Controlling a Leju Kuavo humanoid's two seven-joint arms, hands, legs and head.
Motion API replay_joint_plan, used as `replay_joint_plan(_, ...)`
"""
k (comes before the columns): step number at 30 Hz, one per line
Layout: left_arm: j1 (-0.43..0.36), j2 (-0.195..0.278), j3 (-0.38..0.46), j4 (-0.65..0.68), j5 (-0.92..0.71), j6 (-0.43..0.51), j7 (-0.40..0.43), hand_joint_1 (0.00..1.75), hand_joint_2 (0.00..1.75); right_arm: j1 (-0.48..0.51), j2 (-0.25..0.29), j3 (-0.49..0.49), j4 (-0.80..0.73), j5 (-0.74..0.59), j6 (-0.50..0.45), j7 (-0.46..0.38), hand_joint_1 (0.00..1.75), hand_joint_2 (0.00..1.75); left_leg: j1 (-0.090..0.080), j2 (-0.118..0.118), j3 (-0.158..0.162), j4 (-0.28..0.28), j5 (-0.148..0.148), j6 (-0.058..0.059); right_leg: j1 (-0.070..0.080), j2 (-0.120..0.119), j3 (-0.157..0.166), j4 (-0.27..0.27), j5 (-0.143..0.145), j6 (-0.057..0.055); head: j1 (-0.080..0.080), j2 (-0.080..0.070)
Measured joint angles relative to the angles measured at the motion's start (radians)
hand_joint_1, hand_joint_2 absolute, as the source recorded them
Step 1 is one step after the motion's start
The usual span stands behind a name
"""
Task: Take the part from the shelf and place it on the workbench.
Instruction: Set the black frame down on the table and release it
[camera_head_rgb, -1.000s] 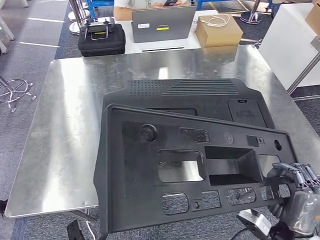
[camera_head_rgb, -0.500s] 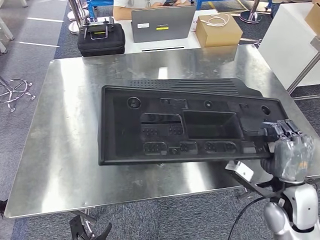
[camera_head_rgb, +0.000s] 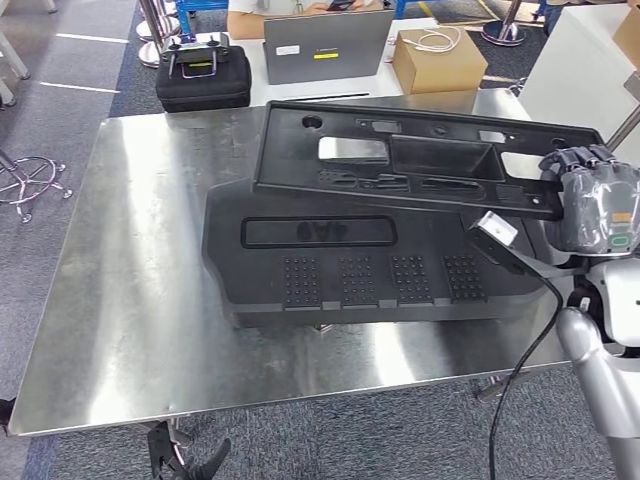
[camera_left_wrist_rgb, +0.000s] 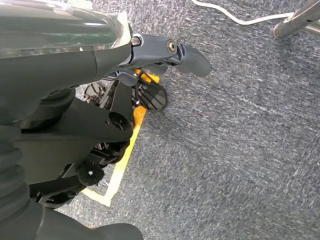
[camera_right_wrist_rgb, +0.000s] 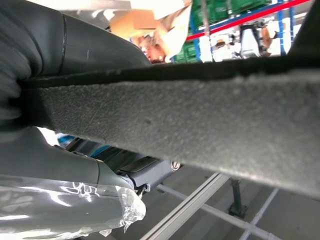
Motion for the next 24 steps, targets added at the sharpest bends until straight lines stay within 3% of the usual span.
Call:
replay_joint_plan(6, -0.003, -0.001, -0.010, 0.000, 0.000, -0.037, -0.021, 0.00, 1.75, -0.074, -0.018, 0.019, 0.101, -0.005, 0.016, 0.020, 1.75, 1.75, 0.000, 0.000, 0.000, 0.000, 0.000, 0.000, 0.000, 0.000, 0.000, 0.000, 0.000, 0.000, 0.000, 0.000)
replay_joint_plan(13, -0.004, -0.001, -0.025, 0.000, 0.000, -0.060, -0.036, 0.00, 1.75, -0.079, -0.030, 0.024, 0.158, -0.033, -0.001, 0.013, 1.75, 1.75, 0.000, 0.000, -0.001, 0.000, 0.000, 0.000, 0.000, 0.000, -0.001, 0.000, 0.000, 0.000, 0.000, 0.000)
replay_joint_plan(17, -0.003, -0.001, -0.026, 0.000, 0.000, -0.056, -0.029, 0.00, 0.00, -0.076, -0.031, 0.025, 0.172, -0.029, -0.004, 0.012, 1.75, 1.75, 0.000, 0.000, -0.001, 0.000, 0.000, 0.000, 0.000, 0.000, -0.001, 0.000, 0.000, 0.000, 0.000, 0.000)
replay_joint_plan(24, -0.003, -0.003, -0.026, 0.000, 0.000, -0.023, 0.002, 0.00, 0.00, -0.058, -0.031, 0.050, 0.185, 0.104, 0.022, 0.072, 1.75, 1.75, 0.000, 0.000, -0.001, 0.000, 0.000, 0.000, 0.000, 0.000, -0.001, 0.000, 0.000, 0.000, 0.000, 0.000)
